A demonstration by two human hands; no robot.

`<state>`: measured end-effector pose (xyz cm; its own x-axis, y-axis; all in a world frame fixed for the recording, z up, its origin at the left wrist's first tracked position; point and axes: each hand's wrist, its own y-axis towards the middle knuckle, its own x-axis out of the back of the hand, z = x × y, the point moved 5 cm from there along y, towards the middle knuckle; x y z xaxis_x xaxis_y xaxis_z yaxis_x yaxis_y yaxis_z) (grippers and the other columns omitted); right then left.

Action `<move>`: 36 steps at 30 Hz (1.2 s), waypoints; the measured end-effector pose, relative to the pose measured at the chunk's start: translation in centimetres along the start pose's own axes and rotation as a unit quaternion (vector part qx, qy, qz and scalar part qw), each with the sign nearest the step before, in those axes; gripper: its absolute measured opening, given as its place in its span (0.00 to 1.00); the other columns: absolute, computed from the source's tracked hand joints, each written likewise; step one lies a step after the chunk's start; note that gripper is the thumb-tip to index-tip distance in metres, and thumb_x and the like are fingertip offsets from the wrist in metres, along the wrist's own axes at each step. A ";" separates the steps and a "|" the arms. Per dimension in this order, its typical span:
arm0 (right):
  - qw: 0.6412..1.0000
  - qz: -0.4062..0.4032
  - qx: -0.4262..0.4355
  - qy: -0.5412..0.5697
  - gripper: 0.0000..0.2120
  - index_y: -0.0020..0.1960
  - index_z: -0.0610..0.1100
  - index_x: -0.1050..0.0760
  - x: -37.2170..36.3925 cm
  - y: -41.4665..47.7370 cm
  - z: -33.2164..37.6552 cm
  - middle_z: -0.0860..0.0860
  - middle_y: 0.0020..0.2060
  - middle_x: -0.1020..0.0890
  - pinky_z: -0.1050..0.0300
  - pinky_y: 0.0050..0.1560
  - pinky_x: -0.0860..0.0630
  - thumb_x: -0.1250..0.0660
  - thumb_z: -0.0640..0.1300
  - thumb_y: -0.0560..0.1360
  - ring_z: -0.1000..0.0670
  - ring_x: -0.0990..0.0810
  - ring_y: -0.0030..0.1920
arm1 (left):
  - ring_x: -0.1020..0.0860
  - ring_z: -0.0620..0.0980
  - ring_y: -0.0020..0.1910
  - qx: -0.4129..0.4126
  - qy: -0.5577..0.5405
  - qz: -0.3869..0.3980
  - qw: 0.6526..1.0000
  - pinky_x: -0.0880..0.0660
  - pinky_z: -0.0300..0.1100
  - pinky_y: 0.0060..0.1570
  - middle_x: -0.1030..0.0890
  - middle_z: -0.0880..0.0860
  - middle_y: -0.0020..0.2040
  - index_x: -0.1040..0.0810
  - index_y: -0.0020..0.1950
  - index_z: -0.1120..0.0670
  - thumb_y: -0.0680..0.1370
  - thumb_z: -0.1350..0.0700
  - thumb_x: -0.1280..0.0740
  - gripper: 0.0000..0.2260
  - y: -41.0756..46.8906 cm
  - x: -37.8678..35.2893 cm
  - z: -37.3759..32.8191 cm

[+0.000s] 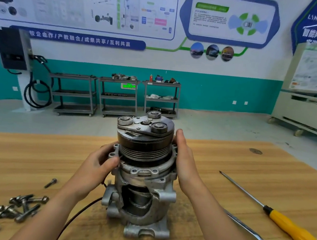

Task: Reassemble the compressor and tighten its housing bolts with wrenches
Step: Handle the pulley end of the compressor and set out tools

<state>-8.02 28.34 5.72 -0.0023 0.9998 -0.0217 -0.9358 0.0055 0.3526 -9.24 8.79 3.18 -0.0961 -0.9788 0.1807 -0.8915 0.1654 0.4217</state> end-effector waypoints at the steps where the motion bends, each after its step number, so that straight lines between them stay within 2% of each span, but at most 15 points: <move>1: 1.000 0.002 0.002 0.005 0.22 0.43 0.53 0.18 -0.1 0.1 0.0 0.58 0.42 0.15 0.71 0.40 0.25 0.48 0.63 0.73 0.60 0.18 0.46 | 0.23 0.29 0.46 -0.006 0.003 -0.015 1.000 0.29 0.23 0.39 0.20 0.30 0.44 0.26 0.52 0.42 0.76 0.58 0.35 0.11 0.2 0.1 0.1; 4: 1.000 -0.013 0.021 0.018 0.21 0.46 0.51 0.19 0.1 0.0 0.2 0.56 0.43 0.15 0.71 0.41 0.25 0.47 0.60 0.75 0.59 0.18 0.47 | 0.21 0.32 0.44 0.005 0.009 -0.041 0.999 0.28 0.25 0.40 0.18 0.33 0.41 0.24 0.49 0.44 0.79 0.67 0.42 0.18 0.6 0.5 0.4; 7: 0.998 -0.018 0.053 0.001 0.17 0.52 0.52 0.21 0.8 -0.9 0.3 0.60 0.46 0.16 0.73 0.42 0.27 0.43 0.60 0.76 0.64 0.20 0.48 | 0.22 0.33 0.51 0.001 0.008 0.021 1.000 0.26 0.27 0.46 0.18 0.35 0.49 0.24 0.55 0.45 0.74 0.61 0.37 0.14 0.4 0.4 0.0; 9: 0.998 0.012 0.056 -0.023 0.20 0.58 0.55 0.25 1.2 -1.8 0.1 0.62 0.51 0.18 0.72 0.48 0.27 0.36 0.62 0.69 0.64 0.22 0.53 | 0.22 0.35 0.54 0.003 0.010 0.046 0.999 0.26 0.28 0.47 0.19 0.36 0.52 0.25 0.57 0.45 0.71 0.57 0.34 0.16 0.3 0.5 0.1; 11: 0.992 0.073 0.048 -0.087 0.38 0.68 0.56 0.34 1.4 -2.7 -0.2 0.60 0.62 0.24 0.65 0.59 0.28 0.31 0.64 0.59 0.63 0.27 0.62 | 0.22 0.40 0.56 0.008 0.002 0.020 1.000 0.25 0.31 0.49 0.18 0.40 0.52 0.24 0.57 0.45 0.75 0.57 0.32 0.13 0.5 0.8 0.4; 13: 0.976 0.127 0.018 -0.175 0.62 0.76 0.54 0.50 1.7 -3.4 -0.5 0.57 0.73 0.38 0.56 0.71 0.37 0.27 0.69 0.50 0.59 0.38 0.71 | 0.22 0.48 0.58 0.022 -0.020 -0.012 0.999 0.25 0.43 0.56 0.18 0.47 0.54 0.23 0.57 0.47 0.78 0.61 0.38 0.12 0.9 0.8 0.6; 15: 0.958 0.160 -0.008 -0.237 0.71 0.75 0.59 0.62 2.2 -3.7 -0.4 0.62 0.75 0.53 0.55 0.74 0.45 0.28 0.75 0.43 0.61 0.49 0.74 | 0.23 0.55 0.59 0.028 -0.036 -0.013 0.999 0.27 0.53 0.60 0.19 0.55 0.57 0.23 0.58 0.51 0.79 0.63 0.40 0.12 1.3 0.6 0.8; 17: 0.941 0.190 -0.016 -0.281 0.70 0.71 0.65 0.70 2.5 -4.1 -0.4 0.68 0.72 0.61 0.60 0.73 0.50 0.27 0.74 0.44 0.65 0.54 0.73 | 0.22 0.54 0.57 0.019 -0.038 -0.013 0.999 0.26 0.50 0.57 0.19 0.55 0.56 0.23 0.57 0.53 0.79 0.64 0.40 0.12 1.4 0.4 1.1; 19: 0.930 0.199 -0.005 -0.308 0.66 0.66 0.70 0.72 2.5 -4.3 -0.4 0.71 0.68 0.64 0.63 0.71 0.53 0.23 0.69 0.48 0.67 0.55 0.71 | 0.20 0.44 0.51 0.005 -0.021 -0.039 0.999 0.24 0.38 0.49 0.16 0.46 0.47 0.22 0.54 0.52 0.78 0.68 0.42 0.15 1.6 0.7 1.2; 21: 0.937 0.172 0.012 -0.302 0.62 0.65 0.72 0.68 2.4 -4.5 0.0 0.70 0.70 0.60 0.62 0.71 0.52 0.23 0.66 0.51 0.67 0.54 0.71 | 0.19 0.36 0.42 0.002 -0.009 -0.070 0.997 0.25 0.29 0.39 0.16 0.39 0.40 0.21 0.49 0.50 0.77 0.70 0.43 0.17 1.7 1.0 1.2; 23: 0.946 0.126 0.040 -0.295 0.59 0.66 0.73 0.65 2.8 -4.9 0.4 0.70 0.72 0.51 0.60 0.72 0.48 0.25 0.69 0.51 0.68 0.49 0.70 | 0.19 0.38 0.38 0.028 -0.045 -0.103 0.993 0.25 0.30 0.35 0.16 0.43 0.37 0.20 0.44 0.50 0.78 0.68 0.42 0.15 2.1 0.9 1.5; 25: 0.941 0.071 0.088 -0.317 0.55 0.68 0.71 0.62 3.2 -5.8 0.5 0.75 0.67 0.45 0.56 0.73 0.46 0.28 0.72 0.53 0.68 0.46 0.70 | 0.18 0.44 0.36 0.077 -0.102 -0.130 0.983 0.23 0.34 0.34 0.16 0.49 0.36 0.20 0.42 0.54 0.79 0.63 0.40 0.12 2.7 0.7 2.1; 28: 0.913 0.015 0.192 -0.360 0.46 0.73 0.67 0.56 2.6 -7.3 0.8 0.74 0.65 0.39 0.44 0.74 0.52 0.33 0.68 0.62 0.67 0.42 0.69 | 0.21 0.50 0.35 0.134 -0.118 -0.097 0.979 0.23 0.41 0.35 0.18 0.55 0.37 0.21 0.41 0.58 0.78 0.59 0.37 0.09 3.9 0.4 2.1; 32: 0.833 -0.035 0.337 -0.438 0.33 0.73 0.50 0.43 1.2 -9.0 1.4 0.58 0.64 0.30 0.35 0.66 0.46 0.37 0.55 0.71 0.57 0.32 0.65 | 0.22 0.51 0.36 0.158 -0.090 -0.098 0.978 0.23 0.39 0.33 0.19 0.56 0.37 0.22 0.42 0.60 0.78 0.56 0.36 0.09 4.5 -0.2 1.1; 36: 0.821 -0.061 0.364 -0.436 0.27 0.69 0.48 0.37 0.8 -9.7 1.3 0.58 0.64 0.30 0.34 0.66 0.44 0.37 0.51 0.72 0.54 0.31 0.66 | 0.21 0.52 0.54 0.142 -0.169 -0.023 0.975 0.25 0.48 0.54 0.19 0.57 0.54 0.24 0.59 0.53 0.75 0.41 0.40 0.20 1.4 -0.3 1.0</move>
<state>1.50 29.09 3.55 0.6262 0.6240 0.4674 -0.4508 -0.1993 0.8701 -10.92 9.19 2.80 -0.1500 -0.9762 -0.1569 -0.9806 0.1266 0.1498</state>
